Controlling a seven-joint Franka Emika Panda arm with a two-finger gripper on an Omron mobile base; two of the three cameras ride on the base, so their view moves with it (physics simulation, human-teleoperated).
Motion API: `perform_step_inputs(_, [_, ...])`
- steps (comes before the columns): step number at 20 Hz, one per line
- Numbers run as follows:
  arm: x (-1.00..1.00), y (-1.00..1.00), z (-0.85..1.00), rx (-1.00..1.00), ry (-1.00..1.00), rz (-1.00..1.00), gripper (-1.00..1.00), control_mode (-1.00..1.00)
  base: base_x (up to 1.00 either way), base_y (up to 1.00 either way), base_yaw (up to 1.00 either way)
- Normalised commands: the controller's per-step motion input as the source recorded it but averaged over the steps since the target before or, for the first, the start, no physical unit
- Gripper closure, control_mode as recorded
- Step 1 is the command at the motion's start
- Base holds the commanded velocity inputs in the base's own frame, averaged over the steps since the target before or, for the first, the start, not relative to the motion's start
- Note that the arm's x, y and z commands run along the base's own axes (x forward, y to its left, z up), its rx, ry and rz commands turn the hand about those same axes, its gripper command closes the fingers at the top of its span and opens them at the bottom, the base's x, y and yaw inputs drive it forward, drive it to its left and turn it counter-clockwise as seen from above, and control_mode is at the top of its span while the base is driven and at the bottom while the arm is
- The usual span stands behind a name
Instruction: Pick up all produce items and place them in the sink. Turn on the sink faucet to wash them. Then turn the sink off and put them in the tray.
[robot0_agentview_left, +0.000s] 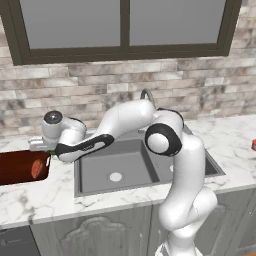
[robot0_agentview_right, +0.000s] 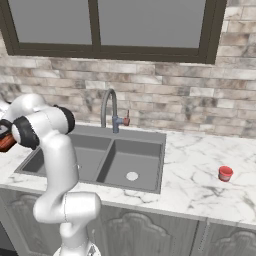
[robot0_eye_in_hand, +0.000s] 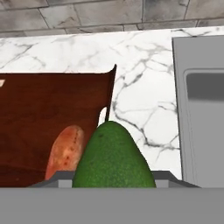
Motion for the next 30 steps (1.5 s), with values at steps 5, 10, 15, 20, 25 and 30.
perform_step_inputs(5, [0.05,0.0,-0.03,0.0,0.0,0.0,1.0,-1.0,0.0,0.0,0.0])
perform_step_inputs(10, [0.12,0.03,-0.12,0.0,0.0,0.0,1.0,-1.0,0.0,0.0,0.0])
perform_step_inputs(15, [0.1,0.1,-0.16,0.01,0.0,0.0,1.0,-1.0,0.0,0.0,0.0])
perform_step_inputs(20, [0.15,0.19,-0.12,0.0,0.0,0.0,1.0,-1.0,0.0,0.0,0.0])
perform_step_inputs(25, [0.16,0.19,-0.11,0.0,0.0,0.0,1.0,-1.0,0.0,0.0,0.0])
perform_step_inputs(30, [0.16,0.17,-0.11,0.0,0.0,0.0,1.0,-1.0,0.0,0.0,0.0])
